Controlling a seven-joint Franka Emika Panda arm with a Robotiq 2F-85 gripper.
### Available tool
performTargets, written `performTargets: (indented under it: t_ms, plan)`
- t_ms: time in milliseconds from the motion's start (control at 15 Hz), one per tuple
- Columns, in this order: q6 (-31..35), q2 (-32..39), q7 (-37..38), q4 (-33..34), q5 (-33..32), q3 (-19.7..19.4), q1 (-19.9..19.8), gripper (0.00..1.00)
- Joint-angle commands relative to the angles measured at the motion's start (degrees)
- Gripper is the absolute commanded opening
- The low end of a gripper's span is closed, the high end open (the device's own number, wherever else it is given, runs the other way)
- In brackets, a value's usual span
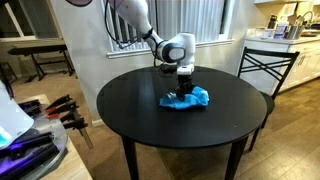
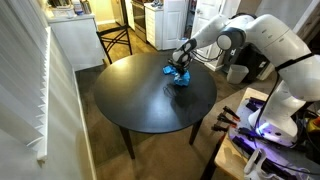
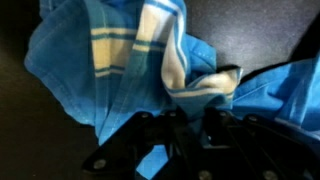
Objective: Use the towel to wipe the table
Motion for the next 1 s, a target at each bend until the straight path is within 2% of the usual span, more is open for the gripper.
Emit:
performTargets:
  t_ms: [0,200,333,867,933]
  plan:
    - [-3.50,-1.97,7.02,-7.04,-4.60,-2.71,4.46,0.07]
    - [-4.77,-4.93,10.44,-11.85,-6.17,-3.38,6.05,0.07]
    - [-6.23,-6.73,9.78,-13.86,-6.95,-2.57,5.91,0.07]
    - [-15.57,-7.08,8.14,-14.23,-9.47,-0.27,4.94,0.07]
    - [-14.29,-6.67,8.78,-11.58,-9.50,-0.67,4.56,0.15]
